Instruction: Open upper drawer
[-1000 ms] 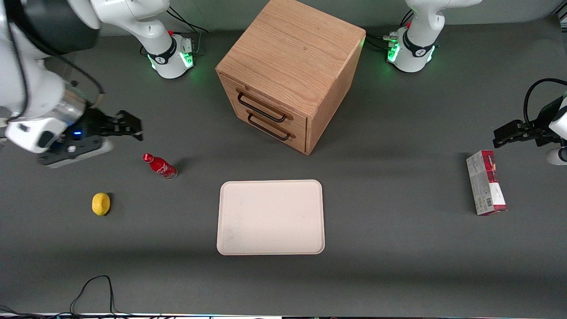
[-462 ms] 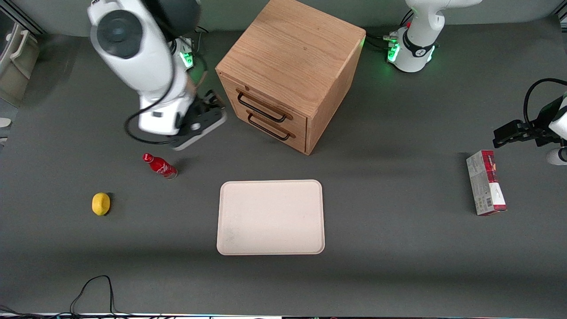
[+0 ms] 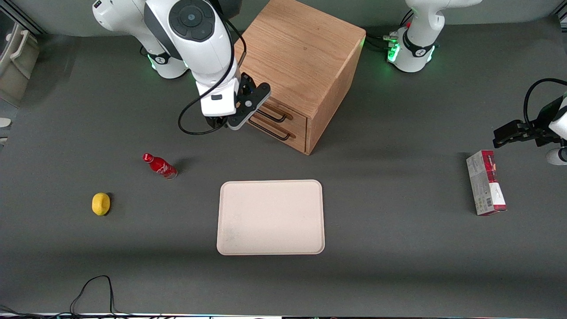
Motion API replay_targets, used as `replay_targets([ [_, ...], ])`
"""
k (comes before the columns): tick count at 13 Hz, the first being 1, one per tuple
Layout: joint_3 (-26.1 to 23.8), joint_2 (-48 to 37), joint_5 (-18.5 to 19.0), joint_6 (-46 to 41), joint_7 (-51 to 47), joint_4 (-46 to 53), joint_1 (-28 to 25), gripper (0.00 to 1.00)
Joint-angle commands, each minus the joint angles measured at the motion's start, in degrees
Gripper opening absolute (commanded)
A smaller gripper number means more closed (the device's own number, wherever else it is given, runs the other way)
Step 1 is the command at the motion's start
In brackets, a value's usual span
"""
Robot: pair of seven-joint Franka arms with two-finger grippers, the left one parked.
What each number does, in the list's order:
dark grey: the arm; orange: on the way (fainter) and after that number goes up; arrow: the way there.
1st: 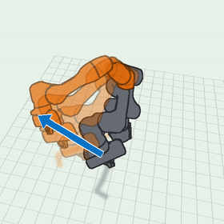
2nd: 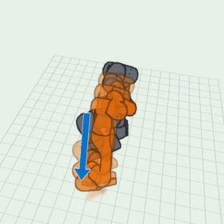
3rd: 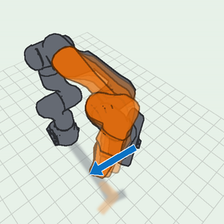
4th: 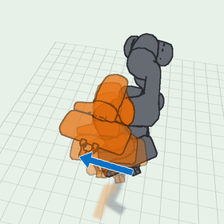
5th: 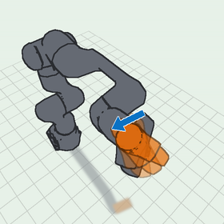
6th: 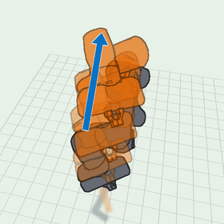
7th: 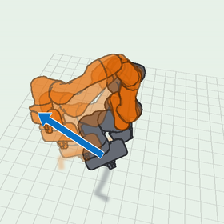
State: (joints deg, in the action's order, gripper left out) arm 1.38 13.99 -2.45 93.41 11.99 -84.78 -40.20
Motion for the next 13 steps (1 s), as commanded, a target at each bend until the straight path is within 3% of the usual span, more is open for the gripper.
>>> replay_targets([
  [1, 0.73, -1.33, -0.8, 1.42, 2.86, -1.96, -0.59, 1.0],
  [4, 1.25, -1.51, -6.67, 2.3, 7.4, -2.41, -0.41, 1.0],
  [6, 1.52, -1.94, -8.09, 2.39, 11.46, -3.28, -0.23, 1.0],
  [13, 1.34, -3.08, -8.63, 11.52, 11.47, -12.14, -0.5, 1.0],
])
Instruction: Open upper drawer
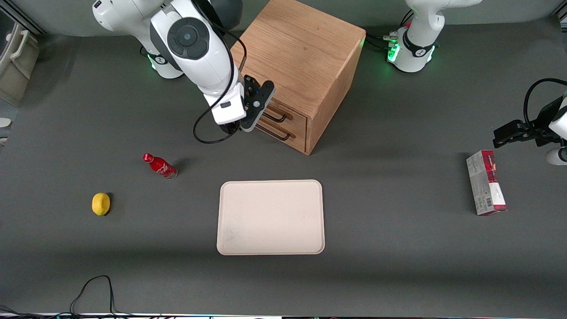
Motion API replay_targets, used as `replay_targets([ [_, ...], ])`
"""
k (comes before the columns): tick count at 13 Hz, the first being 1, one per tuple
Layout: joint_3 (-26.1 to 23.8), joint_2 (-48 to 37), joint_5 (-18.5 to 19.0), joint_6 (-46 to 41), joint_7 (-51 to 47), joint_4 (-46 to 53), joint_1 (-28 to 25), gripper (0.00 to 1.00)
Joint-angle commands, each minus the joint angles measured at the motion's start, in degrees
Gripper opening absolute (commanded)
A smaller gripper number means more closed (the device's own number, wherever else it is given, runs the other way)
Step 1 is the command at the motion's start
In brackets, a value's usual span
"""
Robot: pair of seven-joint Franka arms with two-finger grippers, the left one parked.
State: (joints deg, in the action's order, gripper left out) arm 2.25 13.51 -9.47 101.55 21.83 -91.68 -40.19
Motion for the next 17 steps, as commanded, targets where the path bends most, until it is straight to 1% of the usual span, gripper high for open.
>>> replay_targets([
  [1, 0.39, -3.05, -1.61, 4.87, 1.64, -6.74, -0.59, 1.0],
  [4, -0.05, -3.14, -1.61, 5.76, 1.64, -8.24, -0.77, 1.0],
  [7, 0.13, -3.14, -1.61, 6.64, 1.55, -9.65, -2.53, 1.0],
  [17, 0.56, -1.56, -1.34, 9.01, 1.64, -11.06, -2.0, 1.0],
])
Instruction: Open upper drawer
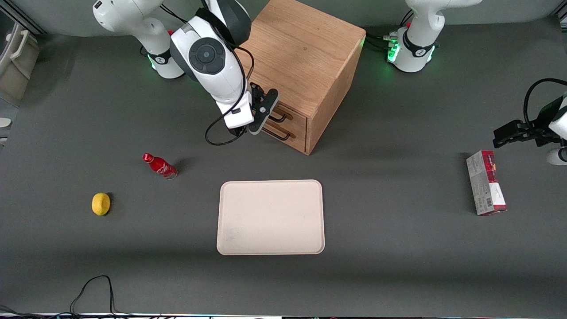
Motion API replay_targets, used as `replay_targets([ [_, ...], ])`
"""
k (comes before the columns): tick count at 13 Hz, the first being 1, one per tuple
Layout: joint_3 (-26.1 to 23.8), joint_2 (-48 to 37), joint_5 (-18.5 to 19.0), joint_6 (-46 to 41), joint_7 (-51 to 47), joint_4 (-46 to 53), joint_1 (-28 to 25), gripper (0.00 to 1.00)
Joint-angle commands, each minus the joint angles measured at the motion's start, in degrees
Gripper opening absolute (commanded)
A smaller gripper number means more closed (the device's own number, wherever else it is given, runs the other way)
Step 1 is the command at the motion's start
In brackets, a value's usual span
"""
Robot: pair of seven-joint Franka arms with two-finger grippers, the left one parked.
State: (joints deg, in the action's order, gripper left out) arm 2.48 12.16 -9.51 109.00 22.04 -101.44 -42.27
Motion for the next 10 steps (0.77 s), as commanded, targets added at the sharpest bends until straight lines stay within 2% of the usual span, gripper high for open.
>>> replay_targets([
  [1, 0.5, 0.05, -1.39, 1.74, 1.43, -1.56, 0.17, 1.0],
  [10, 1.3, 2.69, -0.78, 5.17, 1.43, -2.09, 0.08, 1.0],
])
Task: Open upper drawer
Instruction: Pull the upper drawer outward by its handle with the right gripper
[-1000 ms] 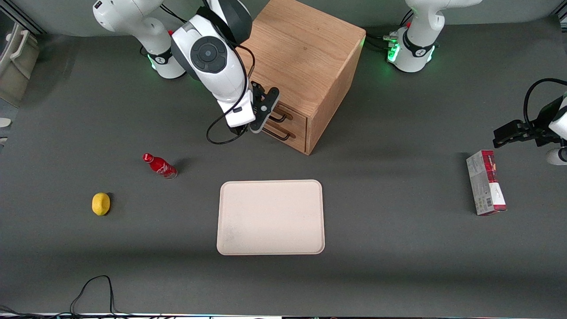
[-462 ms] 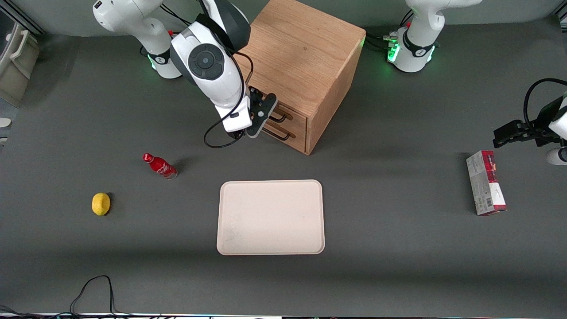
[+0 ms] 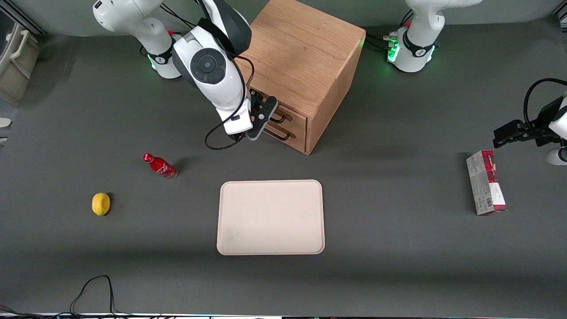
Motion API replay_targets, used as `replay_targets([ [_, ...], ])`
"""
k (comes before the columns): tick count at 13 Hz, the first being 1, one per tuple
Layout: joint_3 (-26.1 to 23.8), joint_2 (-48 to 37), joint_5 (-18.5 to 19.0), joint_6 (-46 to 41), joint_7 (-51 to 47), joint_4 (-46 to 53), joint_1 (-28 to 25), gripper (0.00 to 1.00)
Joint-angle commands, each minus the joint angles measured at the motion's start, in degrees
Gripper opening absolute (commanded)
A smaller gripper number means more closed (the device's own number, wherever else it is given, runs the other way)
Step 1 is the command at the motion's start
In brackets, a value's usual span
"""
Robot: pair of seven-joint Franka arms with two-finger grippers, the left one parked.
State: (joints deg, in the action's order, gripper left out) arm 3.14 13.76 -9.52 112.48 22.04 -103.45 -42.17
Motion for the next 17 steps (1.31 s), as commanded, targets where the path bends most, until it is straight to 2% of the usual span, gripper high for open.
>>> replay_targets([
  [1, 0.64, 1.36, -0.76, 1.69, 1.26, 0.0, -0.01, 1.0],
  [9, 3.19, 2.94, -0.67, 1.07, 3.0, 3.86, 0.86, 1.0],
  [17, 3.45, 7.42, -0.59, 0.98, 6.87, 9.74, 6.04, 1.0],
])
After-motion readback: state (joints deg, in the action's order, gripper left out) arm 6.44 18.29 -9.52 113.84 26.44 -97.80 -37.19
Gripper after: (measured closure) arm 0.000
